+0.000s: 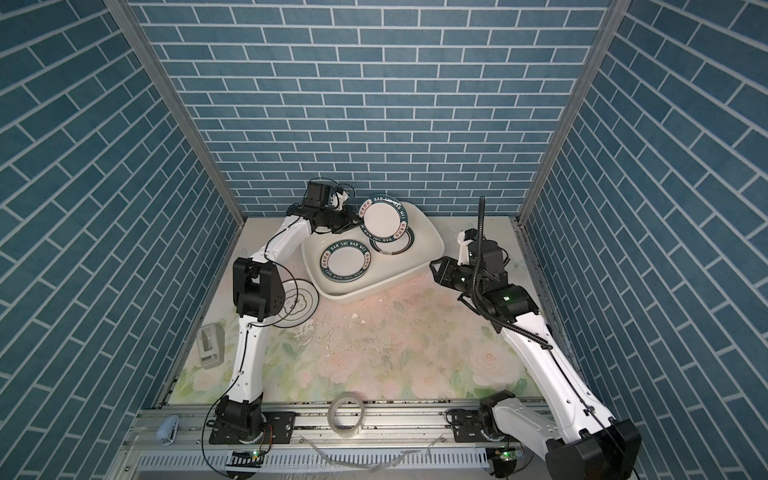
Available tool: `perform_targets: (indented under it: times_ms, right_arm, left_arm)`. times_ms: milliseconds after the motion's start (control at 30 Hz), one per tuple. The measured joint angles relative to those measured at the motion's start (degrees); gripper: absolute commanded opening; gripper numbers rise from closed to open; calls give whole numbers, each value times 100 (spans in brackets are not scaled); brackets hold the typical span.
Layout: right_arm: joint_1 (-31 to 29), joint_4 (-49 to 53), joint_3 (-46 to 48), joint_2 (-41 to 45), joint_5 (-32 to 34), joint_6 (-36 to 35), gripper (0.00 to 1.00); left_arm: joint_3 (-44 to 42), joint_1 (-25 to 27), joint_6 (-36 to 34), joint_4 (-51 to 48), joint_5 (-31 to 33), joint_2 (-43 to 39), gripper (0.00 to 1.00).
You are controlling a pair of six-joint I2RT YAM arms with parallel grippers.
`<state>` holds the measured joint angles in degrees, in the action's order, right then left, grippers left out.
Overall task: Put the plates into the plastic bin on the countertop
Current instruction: 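Carry the green-rim plate over the bin with the left gripper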
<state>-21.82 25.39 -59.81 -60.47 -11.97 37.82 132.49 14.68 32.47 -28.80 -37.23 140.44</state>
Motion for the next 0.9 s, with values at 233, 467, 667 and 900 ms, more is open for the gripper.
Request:
perform_targets:
  times_ms: [233, 467, 667, 900]
  right_arm:
    - [2, -9, 140, -2, 44, 92, 43]
    - [4, -103, 367, -17, 35, 122, 43]
    - [4, -149, 575, -15, 28, 144, 43]
    - [11, -190, 590, -11, 22, 245, 43]
  left_arm:
    - [125, 146, 186, 2, 151, 243, 0]
    - [212, 291, 223, 50, 289, 278, 0]
    - [308, 315, 208, 144, 376, 428, 0]
    - [326, 319, 155, 155, 485, 654, 0]
